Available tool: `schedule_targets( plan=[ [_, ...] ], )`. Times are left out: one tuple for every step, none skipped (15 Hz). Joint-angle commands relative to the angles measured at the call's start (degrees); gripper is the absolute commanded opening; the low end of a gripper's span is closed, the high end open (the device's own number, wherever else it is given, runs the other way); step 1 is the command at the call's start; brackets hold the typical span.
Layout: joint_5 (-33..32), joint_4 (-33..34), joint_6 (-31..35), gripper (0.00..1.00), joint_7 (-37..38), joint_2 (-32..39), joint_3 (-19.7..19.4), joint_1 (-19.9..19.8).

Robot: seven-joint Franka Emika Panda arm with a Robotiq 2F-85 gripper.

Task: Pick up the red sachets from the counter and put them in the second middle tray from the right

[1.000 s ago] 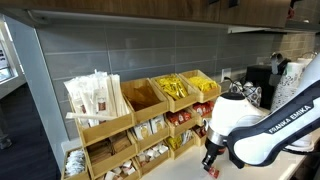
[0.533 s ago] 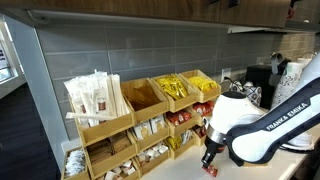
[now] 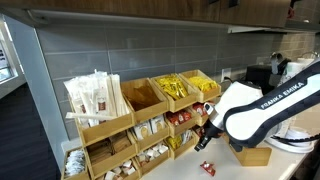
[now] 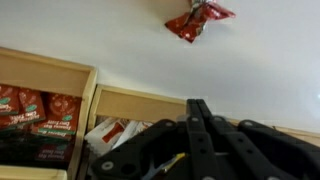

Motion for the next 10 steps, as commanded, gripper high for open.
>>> schedule_targets(
  plan=[
    [2.1,-1.1,-0.5,0.32,-6.7,-2.5,-1.2,1.1],
    [1.8,-0.3,-1.0,0.38,-7.8,-1.8,-0.8,0.5],
    [3.1,-0.1,-1.6,0.47,-9.4,-1.8,-1.3,1.3],
    [3.2,-0.1,-1.8,0.53,-10.0,-1.7,-1.2,1.1],
    [3.4,-0.1,-1.8,0.60,-11.2,-1.7,-1.2,1.2],
    [3.3,-0.1,-2.2,0.69,-11.7,-1.8,-1.1,0.9],
    [3.1,-0.1,-2.4,0.76,-12.3,-2.0,-0.9,0.5],
    [3.0,-0.1,-2.6,0.84,-12.8,-2.2,-0.9,0.3],
    [2.2,-0.1,-3.3,0.91,-12.6,-2.3,-0.5,-0.5],
    [1.4,-0.3,-4.7,0.98,-12.4,-2.5,-0.3,-1.3]
  ],
)
